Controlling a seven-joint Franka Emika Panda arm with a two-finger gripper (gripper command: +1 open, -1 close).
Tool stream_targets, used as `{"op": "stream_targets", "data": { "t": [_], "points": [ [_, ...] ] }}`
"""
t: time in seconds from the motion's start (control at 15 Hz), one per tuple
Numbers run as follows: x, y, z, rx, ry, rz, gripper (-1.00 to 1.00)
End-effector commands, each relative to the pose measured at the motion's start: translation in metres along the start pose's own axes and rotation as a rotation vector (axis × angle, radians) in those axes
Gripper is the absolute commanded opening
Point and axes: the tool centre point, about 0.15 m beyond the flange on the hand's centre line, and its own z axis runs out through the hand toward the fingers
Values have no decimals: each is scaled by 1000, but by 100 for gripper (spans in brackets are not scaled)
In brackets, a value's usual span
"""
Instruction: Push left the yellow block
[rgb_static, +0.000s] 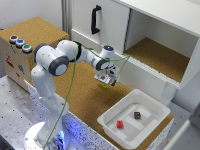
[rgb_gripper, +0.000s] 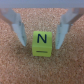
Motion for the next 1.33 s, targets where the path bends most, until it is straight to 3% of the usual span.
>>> {"op": "stream_targets", "data": {
  "t": [0.0, 0.07, 0.13, 0.27, 0.4, 0.47, 0.8, 0.93, 1.0, 1.27],
  "points": [
    [-38, 1, -26, -79, 125, 96, 100],
    [-37, 1, -34, -62, 152, 100, 100],
    [-34, -2, -45, -84, 150, 66, 100],
    [-32, -1, -70, -40, 202, 28, 100],
    [-30, 16, -83, 6, 204, -40, 100],
    [-31, 28, -88, -8, 205, -44, 100],
    [-15, 59, -73, 36, 214, -176, 100],
    [-8, 66, -53, 48, 174, -219, 100],
    [-7, 68, -45, 38, 167, -222, -100],
    [0, 74, -23, 50, 200, -208, -100]
  ]
}}
